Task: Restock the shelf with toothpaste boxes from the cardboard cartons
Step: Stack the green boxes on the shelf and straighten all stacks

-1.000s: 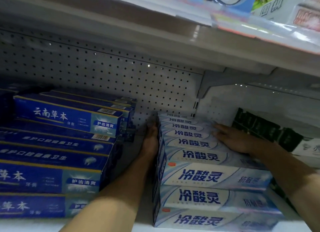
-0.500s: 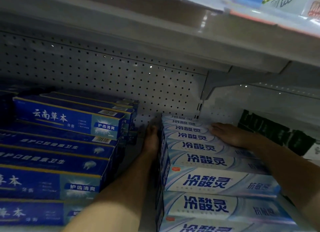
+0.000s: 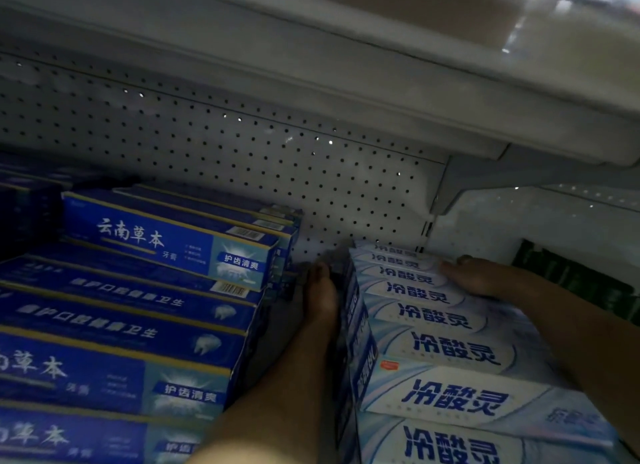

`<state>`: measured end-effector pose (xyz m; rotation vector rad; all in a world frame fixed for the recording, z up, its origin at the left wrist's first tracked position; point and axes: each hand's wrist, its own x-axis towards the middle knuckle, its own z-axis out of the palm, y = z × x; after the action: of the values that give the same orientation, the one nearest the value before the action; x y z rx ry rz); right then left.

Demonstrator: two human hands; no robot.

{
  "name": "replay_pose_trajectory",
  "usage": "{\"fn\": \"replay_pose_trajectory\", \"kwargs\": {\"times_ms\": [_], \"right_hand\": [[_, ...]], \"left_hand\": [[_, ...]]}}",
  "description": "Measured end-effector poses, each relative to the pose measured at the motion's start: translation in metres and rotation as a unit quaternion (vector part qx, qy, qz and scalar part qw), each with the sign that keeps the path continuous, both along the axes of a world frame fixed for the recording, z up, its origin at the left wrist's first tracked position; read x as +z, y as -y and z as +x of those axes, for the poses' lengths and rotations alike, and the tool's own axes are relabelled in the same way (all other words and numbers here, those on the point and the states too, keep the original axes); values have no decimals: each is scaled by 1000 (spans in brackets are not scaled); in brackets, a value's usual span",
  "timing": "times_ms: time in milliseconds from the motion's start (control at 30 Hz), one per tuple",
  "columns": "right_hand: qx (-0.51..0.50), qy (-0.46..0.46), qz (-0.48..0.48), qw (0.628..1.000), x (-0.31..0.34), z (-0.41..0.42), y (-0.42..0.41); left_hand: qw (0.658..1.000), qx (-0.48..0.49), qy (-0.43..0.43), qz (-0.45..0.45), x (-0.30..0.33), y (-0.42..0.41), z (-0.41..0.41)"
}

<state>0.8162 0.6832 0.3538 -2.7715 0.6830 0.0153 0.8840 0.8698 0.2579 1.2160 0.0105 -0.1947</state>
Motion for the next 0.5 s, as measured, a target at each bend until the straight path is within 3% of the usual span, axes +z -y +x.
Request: {"fn": "replay_pose_trajectory", "kwargs": {"times_ms": [500], "right_hand": [[-31, -9, -33, 999, -14, 4, 16]], "left_hand": [[997, -80, -3, -13, 3, -1, -7]]}}
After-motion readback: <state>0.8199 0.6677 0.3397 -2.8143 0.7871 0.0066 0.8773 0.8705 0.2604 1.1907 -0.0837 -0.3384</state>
